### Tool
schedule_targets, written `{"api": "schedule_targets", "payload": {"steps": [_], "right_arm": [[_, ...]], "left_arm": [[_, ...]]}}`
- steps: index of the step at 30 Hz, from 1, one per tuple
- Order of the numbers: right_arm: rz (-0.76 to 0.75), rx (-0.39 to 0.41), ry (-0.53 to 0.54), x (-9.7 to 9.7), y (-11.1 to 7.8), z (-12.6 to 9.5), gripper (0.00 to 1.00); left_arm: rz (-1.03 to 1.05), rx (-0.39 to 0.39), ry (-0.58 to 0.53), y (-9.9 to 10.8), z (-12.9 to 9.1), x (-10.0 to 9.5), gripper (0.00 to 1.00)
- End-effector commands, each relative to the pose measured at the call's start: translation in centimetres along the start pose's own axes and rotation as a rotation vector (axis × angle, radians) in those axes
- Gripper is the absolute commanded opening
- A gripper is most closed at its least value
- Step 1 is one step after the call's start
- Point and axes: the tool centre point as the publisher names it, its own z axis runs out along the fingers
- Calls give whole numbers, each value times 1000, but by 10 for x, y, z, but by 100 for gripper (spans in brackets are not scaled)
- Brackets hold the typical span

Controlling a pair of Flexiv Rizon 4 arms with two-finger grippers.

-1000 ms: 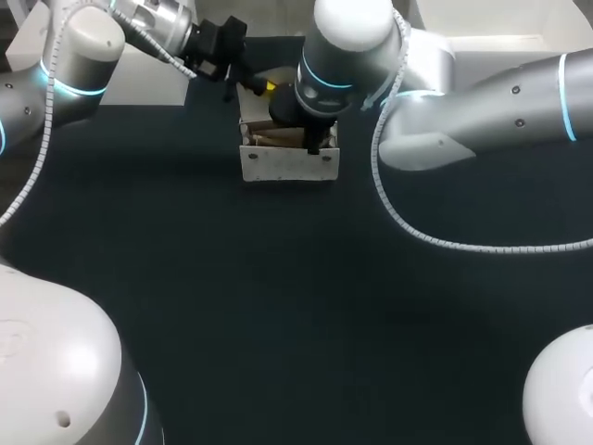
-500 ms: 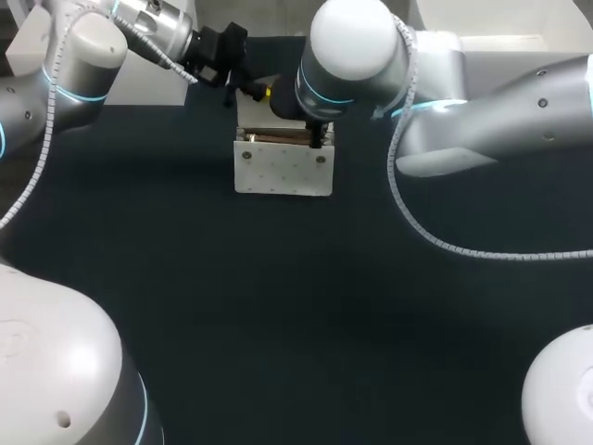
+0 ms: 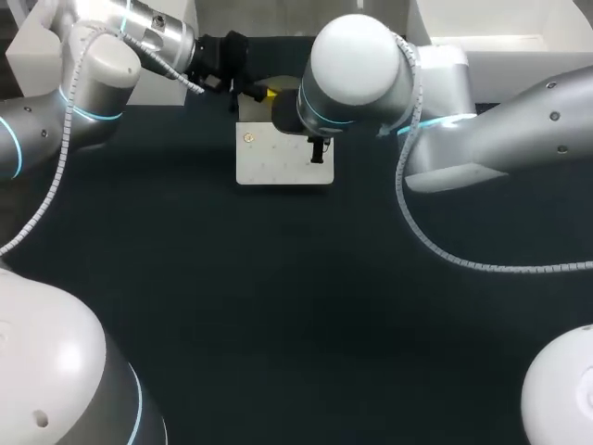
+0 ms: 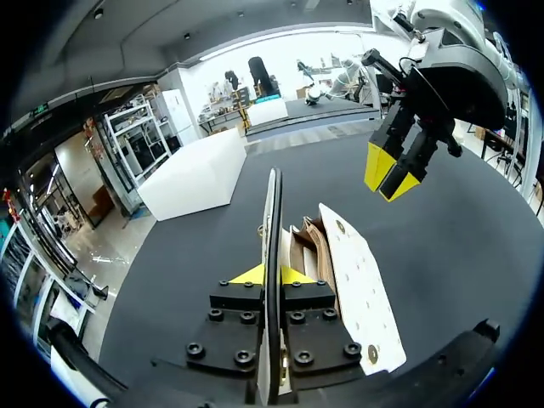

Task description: Pick up the bag, open it, inspect its contents, close it, and place it on the opposite side

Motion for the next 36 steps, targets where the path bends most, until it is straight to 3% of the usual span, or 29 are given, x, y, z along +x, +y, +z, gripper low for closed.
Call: {"api": "schedule_targets", "payload": {"steps": [1, 2, 4, 12, 27, 36], "right_arm": [[3, -10, -4, 15, -3, 6, 22], [5, -13, 1, 19, -3, 9, 18], [2, -5, 17, 28, -2, 14, 0], [31, -7, 108, 52, -2, 32, 0], [23, -3, 95, 53, 1, 31, 0], [40, -15, 77, 85, 3, 37, 0]], "left_arm": [[34, 2, -53, 6, 8, 9, 0], [43, -5, -65, 9, 9, 10, 0], [48, 7, -70, 14, 12, 11, 0], [106, 26, -92, 30, 21, 11, 0], [115, 37, -70, 30, 24, 9, 0], [177, -9, -137, 49, 39, -24, 0]]}}
